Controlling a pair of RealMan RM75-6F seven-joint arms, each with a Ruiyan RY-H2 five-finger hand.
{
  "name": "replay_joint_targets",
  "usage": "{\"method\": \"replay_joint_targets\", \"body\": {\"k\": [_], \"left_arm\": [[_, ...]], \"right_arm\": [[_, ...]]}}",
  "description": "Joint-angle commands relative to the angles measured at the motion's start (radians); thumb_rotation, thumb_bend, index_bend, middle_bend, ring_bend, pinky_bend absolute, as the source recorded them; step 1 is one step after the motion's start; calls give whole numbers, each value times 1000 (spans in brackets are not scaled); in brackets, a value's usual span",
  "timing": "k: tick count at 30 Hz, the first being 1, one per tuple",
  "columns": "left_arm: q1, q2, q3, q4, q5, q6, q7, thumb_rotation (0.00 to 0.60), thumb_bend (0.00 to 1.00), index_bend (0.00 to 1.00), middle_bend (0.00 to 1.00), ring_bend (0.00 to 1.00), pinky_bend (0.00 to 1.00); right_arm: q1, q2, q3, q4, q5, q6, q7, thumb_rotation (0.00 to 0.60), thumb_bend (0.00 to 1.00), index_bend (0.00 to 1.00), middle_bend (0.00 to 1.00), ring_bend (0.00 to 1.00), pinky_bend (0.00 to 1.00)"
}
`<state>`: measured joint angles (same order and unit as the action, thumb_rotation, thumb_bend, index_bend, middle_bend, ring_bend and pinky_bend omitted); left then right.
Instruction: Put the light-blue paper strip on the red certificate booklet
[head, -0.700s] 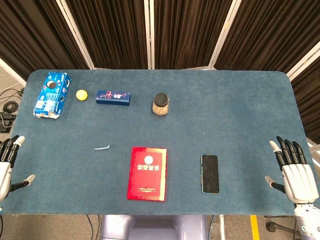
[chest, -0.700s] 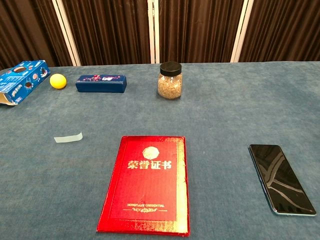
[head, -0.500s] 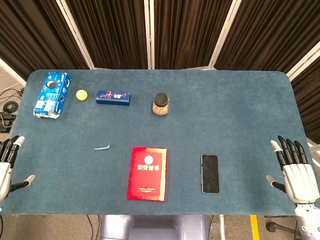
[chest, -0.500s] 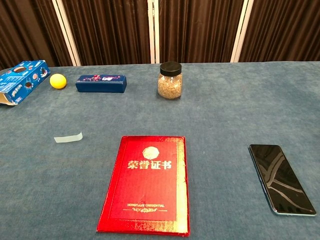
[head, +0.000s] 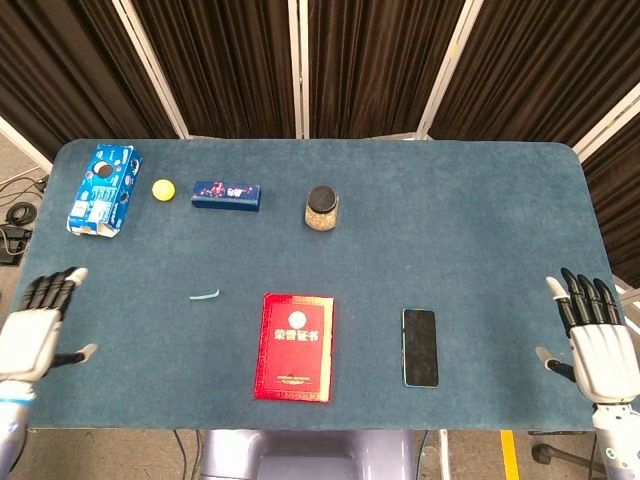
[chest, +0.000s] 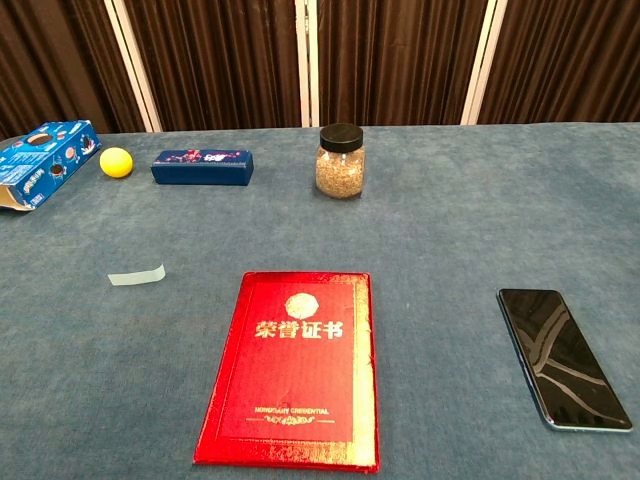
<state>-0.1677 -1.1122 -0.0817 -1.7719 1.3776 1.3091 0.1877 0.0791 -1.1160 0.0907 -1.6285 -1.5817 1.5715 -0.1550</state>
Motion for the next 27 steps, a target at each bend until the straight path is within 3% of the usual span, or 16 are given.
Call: {"method": "replay_joint_targets", "body": {"k": [1,4,6,12,16,27], "left_arm": [[-110,-85,-55,39,-113,-136,88,600,10,0,0,0,0],[-176,-148,-84,83,-180,-213,121,600,88,93,0,0,0],[-204,-181,-98,113,-212,-238,136,600,208,211,0,0,0],[-269,-295,-127,229,-276,-281,159,600,318,387,0,0,0],[-311,-366,-129,319,-314,-319,177,600,404,410,0,0,0],[-367,-462,-113,437,-346,-374,181,600,438,458,0,0,0]], "right_arm": [[4,-6,6,10,17,-11,-4,600,0,67,0,0,0],[8,-10,10,19,34,-23,-11,600,0,69,0,0,0],[10,-13,12,21,41,-28,-14,600,0,69,0,0,0],[16,-23,20,34,72,-49,-24,600,0,69,0,0,0],[20,-31,23,44,91,-62,-36,600,0,69,0,0,0],[27,-44,27,60,121,-84,-53,600,0,69,0,0,0]]}}
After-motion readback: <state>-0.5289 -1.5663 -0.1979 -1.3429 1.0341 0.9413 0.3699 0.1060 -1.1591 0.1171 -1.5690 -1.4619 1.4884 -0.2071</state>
